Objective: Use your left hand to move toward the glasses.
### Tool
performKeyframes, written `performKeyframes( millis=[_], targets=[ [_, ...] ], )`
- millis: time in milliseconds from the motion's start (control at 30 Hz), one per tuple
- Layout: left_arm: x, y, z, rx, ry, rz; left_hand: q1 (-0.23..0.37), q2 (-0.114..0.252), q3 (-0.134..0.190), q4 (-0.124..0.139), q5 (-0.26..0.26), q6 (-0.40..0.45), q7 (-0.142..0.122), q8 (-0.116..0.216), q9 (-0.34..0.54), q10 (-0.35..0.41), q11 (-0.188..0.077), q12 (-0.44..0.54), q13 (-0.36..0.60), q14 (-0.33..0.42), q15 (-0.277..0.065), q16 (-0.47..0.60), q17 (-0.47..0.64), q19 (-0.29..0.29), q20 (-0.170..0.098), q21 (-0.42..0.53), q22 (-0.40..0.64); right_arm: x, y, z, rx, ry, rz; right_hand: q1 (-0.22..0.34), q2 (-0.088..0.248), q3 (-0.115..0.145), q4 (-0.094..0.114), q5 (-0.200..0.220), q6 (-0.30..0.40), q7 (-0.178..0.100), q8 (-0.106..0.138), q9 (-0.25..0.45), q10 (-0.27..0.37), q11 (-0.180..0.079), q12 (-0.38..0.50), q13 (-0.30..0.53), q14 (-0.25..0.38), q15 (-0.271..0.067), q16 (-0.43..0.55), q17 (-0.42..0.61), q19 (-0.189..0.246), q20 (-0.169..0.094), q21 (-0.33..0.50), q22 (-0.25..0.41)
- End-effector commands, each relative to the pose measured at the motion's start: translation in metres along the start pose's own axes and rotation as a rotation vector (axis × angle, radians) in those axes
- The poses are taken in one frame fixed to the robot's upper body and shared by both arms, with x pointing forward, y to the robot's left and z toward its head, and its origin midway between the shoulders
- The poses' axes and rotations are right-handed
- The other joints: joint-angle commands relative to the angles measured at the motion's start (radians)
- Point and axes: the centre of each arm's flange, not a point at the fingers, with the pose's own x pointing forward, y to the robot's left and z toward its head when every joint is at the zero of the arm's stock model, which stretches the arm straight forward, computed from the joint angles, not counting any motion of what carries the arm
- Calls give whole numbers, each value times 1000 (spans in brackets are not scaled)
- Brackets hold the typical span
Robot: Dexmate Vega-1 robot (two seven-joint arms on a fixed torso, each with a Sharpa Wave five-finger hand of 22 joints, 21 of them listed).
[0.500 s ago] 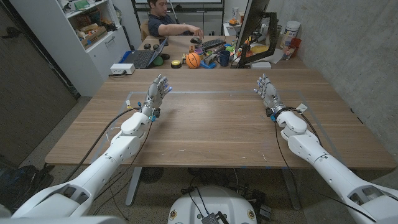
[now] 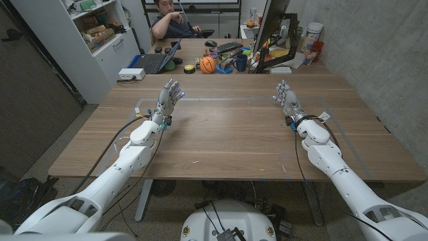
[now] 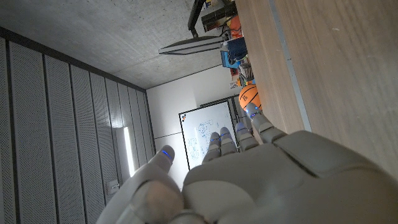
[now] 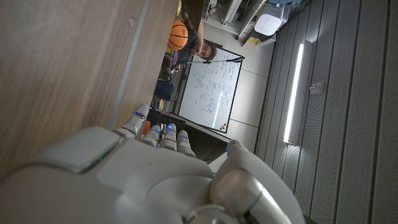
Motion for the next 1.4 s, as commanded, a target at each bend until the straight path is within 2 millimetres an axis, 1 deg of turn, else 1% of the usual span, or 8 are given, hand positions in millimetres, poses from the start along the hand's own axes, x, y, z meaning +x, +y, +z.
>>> performKeyframes(
  millis=[33, 367, 500, 600, 833, 1000, 1067, 1400],
  targets=[
    [-8, -3, 27, 74, -58, -16, -1, 21, 2, 5, 7, -8, -13, 7, 2, -8, -3, 4, 2, -8, 0, 6, 3, -4, 11, -4, 5, -4, 0, -1, -4, 3, 7, -2, 14, 5, -1, 4, -10, -1, 4, 3, -8, -4, 4, 4, -8, -1, 7, 3, -6, -2, -4, 5],
    [-28, -8, 71, 199, -109, -27, -3, 36, 4, 11, 10, -5, -13, 8, 2, -10, 2, 3, 2, -9, 5, 6, 3, -5, 22, -8, 6, -8, 0, -2, 3, -4, 10, -3, 14, 4, -1, 3, -9, 0, 4, 3, -8, -4, 4, 4, -7, -2, 8, 3, -5, -2, -7, 5],
    [-38, -7, 87, 277, -104, -28, -4, 46, 4, 16, 11, -4, -38, 8, 3, -11, 4, 4, 2, -9, 4, 6, 3, -5, 29, -10, 6, -9, 0, -3, 10, -9, 12, -3, 13, 3, 0, 3, -9, 1, 4, 3, -7, -4, 5, 4, -7, -1, 8, 3, -4, -2, -8, 5],
    [-46, -6, 98, 330, -105, -27, -4, 48, 4, 16, 12, -2, -46, 9, 3, -10, 5, 4, 2, -9, 4, 6, 3, -7, 39, -12, 7, -11, 0, -4, 10, -12, 18, -3, 13, 3, 0, 3, -9, 0, 5, 3, -7, -3, 5, 4, -7, -1, 8, 3, -3, -3, -9, 5],
    [-68, -2, 123, 519, -84, -42, -2, 50, 3, 15, 13, -4, -64, 8, 3, -13, 5, 3, 2, -11, 2, 5, 3, -10, 46, -16, 7, -16, -1, -3, 13, -18, 22, -4, 12, 2, 0, 3, -9, 0, 5, 3, -5, -4, 5, 4, -6, -1, 9, 3, -2, -2, -11, 5],
    [-86, 3, 137, 653, -64, -7, 0, 50, 3, 13, 14, -6, -71, 8, 4, -18, 3, 2, 3, -13, 1, 4, 2, -16, 52, -21, 7, -18, 0, 0, 5, -25, 26, -5, 11, 1, 0, 3, -7, 0, 5, 3, -3, -6, 6, 4, -5, -2, 9, 3, 0, -2, -12, 5],
    [-94, 4, 142, 706, -64, 5, 2, 49, 2, 11, 14, -6, -73, 8, 4, -22, 3, 1, 3, -16, 3, 3, 2, -22, 61, -25, 7, -18, 0, 1, 3, -27, 28, -5, 11, 0, 0, 3, -7, 0, 5, 3, -2, -6, 6, 4, -4, -2, 9, 3, 0, -2, -13, 5],
    [-132, 2, 162, 943, -43, 76, 10, 43, 1, 4, 17, -20, -100, 4, 4, -38, 2, -2, 3, -26, 7, -1, 2, -41, 80, -40, 6, -16, 6, 4, -3, -28, 53, -8, 9, -2, 1, 3, -6, 0, 5, 3, -2, -7, 6, 4, -4, 1, 10, 3, 2, -2, -16, 5]
  ],
)
